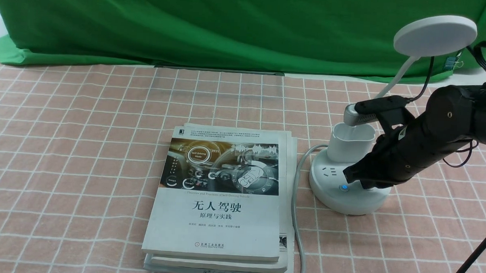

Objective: Turn on the table lamp on the pink coffee tablecloth with your hand.
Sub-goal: 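Press the button on the base of the white desk lamp with the right gripper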

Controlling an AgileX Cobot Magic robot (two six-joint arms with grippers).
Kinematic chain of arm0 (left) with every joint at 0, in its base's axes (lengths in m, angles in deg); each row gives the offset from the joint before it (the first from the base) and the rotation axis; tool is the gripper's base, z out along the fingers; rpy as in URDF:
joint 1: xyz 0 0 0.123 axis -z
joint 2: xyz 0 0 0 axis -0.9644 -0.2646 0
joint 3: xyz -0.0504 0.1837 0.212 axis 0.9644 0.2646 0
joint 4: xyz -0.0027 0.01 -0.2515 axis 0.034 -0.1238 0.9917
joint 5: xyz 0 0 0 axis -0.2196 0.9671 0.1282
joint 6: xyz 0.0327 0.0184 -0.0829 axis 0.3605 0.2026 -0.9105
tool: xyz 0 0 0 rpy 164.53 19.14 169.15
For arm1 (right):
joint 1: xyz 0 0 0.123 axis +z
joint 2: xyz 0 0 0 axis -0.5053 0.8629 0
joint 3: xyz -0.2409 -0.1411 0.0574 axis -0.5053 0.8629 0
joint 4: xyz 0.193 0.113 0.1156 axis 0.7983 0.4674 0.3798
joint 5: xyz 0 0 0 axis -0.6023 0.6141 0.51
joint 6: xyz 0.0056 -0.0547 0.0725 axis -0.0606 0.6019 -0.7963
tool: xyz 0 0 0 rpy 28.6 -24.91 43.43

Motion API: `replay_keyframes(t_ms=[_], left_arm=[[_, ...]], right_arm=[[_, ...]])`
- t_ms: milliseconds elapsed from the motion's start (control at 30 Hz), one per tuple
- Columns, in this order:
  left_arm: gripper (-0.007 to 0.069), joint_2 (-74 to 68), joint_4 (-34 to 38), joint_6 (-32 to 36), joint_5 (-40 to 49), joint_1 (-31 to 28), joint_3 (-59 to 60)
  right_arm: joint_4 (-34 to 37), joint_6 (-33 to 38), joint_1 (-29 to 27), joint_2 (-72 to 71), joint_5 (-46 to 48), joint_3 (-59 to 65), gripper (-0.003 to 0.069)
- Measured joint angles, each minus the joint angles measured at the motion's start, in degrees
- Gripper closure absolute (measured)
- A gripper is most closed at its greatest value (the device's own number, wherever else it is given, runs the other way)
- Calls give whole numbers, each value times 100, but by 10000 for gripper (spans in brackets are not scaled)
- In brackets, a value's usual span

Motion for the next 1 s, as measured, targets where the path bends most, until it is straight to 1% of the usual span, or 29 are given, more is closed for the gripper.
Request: replay_keyframes(t_ms=[400, 667, 1000], left_arm=[[606, 0, 0, 0, 0, 0, 0], [606, 0, 0, 0, 0, 0, 0], [606, 0, 0, -11, 0, 0, 0]], right_arm=[[-37, -18, 0, 10, 409, -319, 626], [-162, -114, -18, 10, 465, -319, 624], [-145, -117, -129, 10, 465, -319, 624]])
